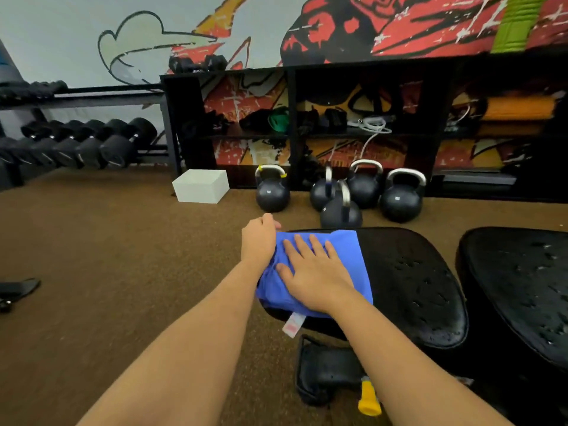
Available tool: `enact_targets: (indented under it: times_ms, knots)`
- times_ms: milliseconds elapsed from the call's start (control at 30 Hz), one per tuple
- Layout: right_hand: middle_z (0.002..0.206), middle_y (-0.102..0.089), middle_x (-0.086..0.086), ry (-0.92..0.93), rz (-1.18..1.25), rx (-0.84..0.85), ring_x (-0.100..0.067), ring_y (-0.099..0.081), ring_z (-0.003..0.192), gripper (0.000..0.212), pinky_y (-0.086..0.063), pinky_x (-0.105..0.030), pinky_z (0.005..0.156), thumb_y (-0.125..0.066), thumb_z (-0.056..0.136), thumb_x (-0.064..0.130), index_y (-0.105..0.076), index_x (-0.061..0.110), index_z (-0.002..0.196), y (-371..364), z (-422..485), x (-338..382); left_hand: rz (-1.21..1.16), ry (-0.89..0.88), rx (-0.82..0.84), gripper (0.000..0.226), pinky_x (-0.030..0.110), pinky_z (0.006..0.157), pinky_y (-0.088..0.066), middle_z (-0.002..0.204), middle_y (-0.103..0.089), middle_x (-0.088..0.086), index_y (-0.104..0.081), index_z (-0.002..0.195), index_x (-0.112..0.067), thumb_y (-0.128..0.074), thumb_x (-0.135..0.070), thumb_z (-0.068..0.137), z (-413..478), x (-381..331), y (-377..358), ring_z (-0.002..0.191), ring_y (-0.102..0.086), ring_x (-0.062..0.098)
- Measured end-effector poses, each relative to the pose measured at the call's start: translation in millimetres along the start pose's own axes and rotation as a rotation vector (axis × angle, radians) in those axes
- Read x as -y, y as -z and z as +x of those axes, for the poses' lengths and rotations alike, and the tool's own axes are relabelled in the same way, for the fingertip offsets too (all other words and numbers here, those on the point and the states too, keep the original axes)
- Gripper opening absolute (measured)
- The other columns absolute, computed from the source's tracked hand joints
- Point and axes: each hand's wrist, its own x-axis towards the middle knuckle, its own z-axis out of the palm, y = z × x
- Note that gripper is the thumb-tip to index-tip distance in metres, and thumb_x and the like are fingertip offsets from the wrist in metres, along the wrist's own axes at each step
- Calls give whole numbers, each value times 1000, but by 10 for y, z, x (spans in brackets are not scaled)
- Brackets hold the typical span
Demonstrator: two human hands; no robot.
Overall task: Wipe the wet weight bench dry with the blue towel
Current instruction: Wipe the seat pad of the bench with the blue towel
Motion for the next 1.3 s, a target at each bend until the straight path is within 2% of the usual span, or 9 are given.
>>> enact_targets:
  times_ms: [167, 400, 600, 733, 833, 933, 1000, 1167, 1300]
  knots:
    - [165, -1, 6, 63, -44, -45, -18, 4, 152, 77, 4, -42, 122, 9, 87, 60, -5, 29, 156, -76, -458, 148, -72, 65, 17, 38, 32, 89, -46, 89, -75, 8, -70, 101, -8, -34, -22, 100, -129, -91, 87, 91, -66, 20]
    - [165, 2, 3, 4, -13, -3, -21, 4, 151, 59, 4, -44, 122, -13, 103, 47, -5, 27, 157, -30, 202, 18, -85, 63, 16, 37, 36, 89, -45, 95, -70, 8, -69, 99, -8, -34, -20, 99, -29, -8, 59, 95, -61, 26]
    - [165, 2, -1, -59, -10, 18, -23, 6, 151, 61, 4, -46, 122, -12, 103, 48, -4, 22, 157, -2, 515, 57, -258, 335, 150, 29, 40, 80, -49, 84, -63, 14, -62, 82, -10, -42, -25, 96, -88, 107, 181, 79, -56, 27]
    - [165, -2, -1, 18, 4, -45, -21, 2, 152, 63, 1, -42, 122, -11, 101, 50, -8, 22, 157, -100, -77, 187, -316, 452, 277, 25, 26, 57, -44, 68, -58, 6, -53, 71, -16, -46, -23, 93, -138, -25, 295, 57, -53, 20]
    - [165, -5, 1, 41, -42, -73, -19, -1, 152, 82, -1, -41, 122, 8, 84, 57, -10, 23, 157, -142, -438, 265, -301, 453, 327, 30, 15, 41, -42, 88, -64, -1, -60, 100, -10, -37, -28, 104, -150, -95, 301, 59, -54, 10]
    - [165, -3, 1, 22, -32, -51, -18, 1, 152, 77, 1, -40, 122, 6, 89, 57, -8, 24, 157, -114, -336, 229, -287, 455, 368, 52, 26, 67, -48, 134, -57, -2, -44, 144, -8, -32, -39, 105, -150, -112, 279, 93, -62, 13]
    - [165, 1, 1, 19, -7, -24, -19, 4, 151, 64, 3, -41, 122, -8, 100, 53, -5, 24, 157, -85, -145, 197, -305, 489, 360, 54, 33, 78, -47, 132, -62, 8, -48, 142, -7, -33, -43, 104, -139, -89, 270, 104, -63, 20]
    - [165, 5, 0, -27, -5, 0, -22, 9, 151, 62, 6, -42, 122, -12, 102, 50, -3, 24, 157, -59, 403, 162, -318, 521, 335, 50, 40, 88, -52, 110, -71, 18, -68, 116, -8, -43, -46, 98, -41, 17, 224, 96, -66, 29]
    - [165, 3, -4, -49, 17, -40, -25, 9, 151, 61, 4, -43, 122, -13, 103, 46, -4, 21, 157, -58, 589, 163, -285, 474, 350, 54, 42, 102, -49, 119, -68, 19, -63, 126, -10, -42, -51, 98, -6, 45, 227, 103, -66, 30]
